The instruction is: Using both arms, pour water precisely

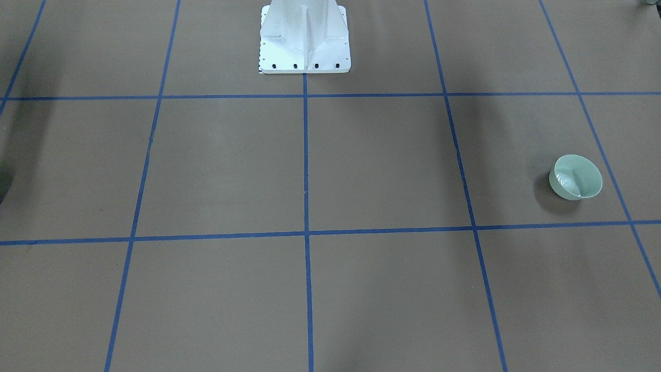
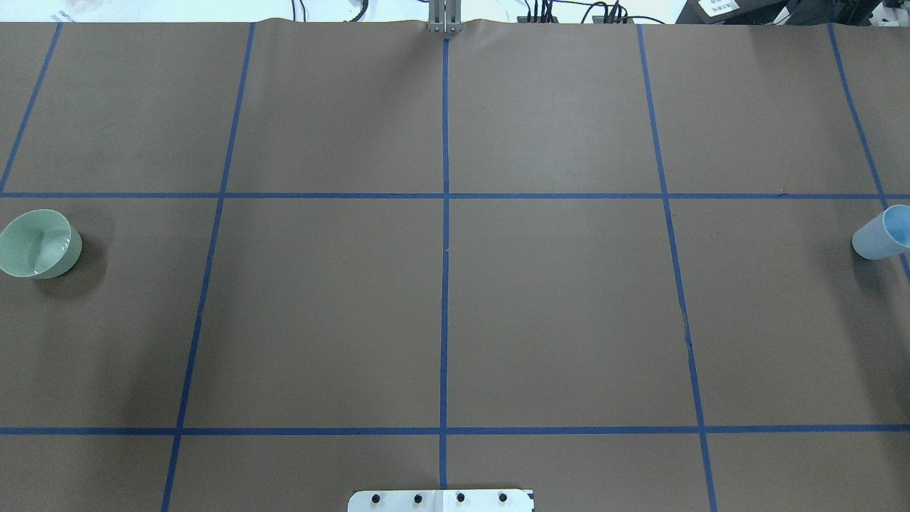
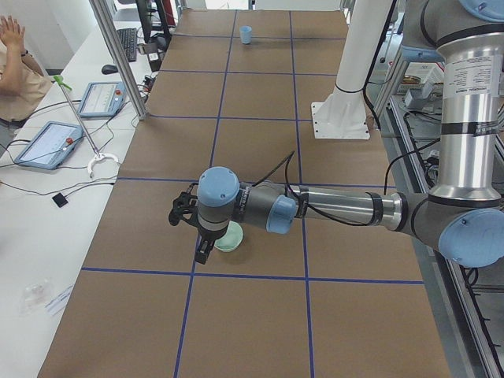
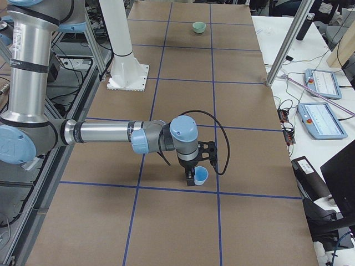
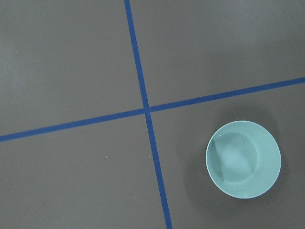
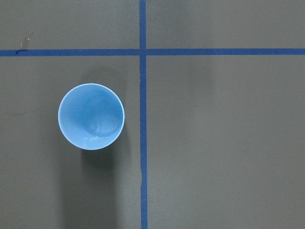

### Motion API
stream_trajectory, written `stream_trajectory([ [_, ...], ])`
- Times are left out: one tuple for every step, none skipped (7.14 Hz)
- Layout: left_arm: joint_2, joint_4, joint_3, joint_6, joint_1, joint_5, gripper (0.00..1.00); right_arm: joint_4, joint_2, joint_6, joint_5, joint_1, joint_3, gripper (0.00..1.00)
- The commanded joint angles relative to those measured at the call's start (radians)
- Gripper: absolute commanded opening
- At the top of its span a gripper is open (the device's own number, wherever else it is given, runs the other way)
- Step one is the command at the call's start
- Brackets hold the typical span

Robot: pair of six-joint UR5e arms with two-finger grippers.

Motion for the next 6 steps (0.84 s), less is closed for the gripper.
stream_trajectory([
  [-0.011,-0.163,0.067,-0.069,0.005,-0.001,1.00,0.053,0.001,-0.011,0.035,0.000,-0.009,1.00],
  [-0.001,-0.287,0.087,-0.086,0.028,0.001,1.00,0.074,-0.001,-0.022,0.046,0.000,-0.001,1.00],
  [-0.014,-0.323,0.126,-0.111,0.095,0.004,1.00,0.073,-0.001,-0.021,0.043,0.000,-0.005,1.00],
  [-0.015,-0.326,0.166,-0.199,0.155,0.008,1.00,0.073,-0.002,-0.018,0.041,0.000,-0.007,1.00],
  [-0.009,-0.396,0.199,-0.312,0.195,0.010,1.00,0.073,-0.002,-0.016,0.041,0.000,-0.010,1.00],
  [-0.008,-0.509,0.270,-0.386,0.230,0.022,1.00,0.073,-0.002,-0.016,0.041,0.000,-0.010,1.00],
])
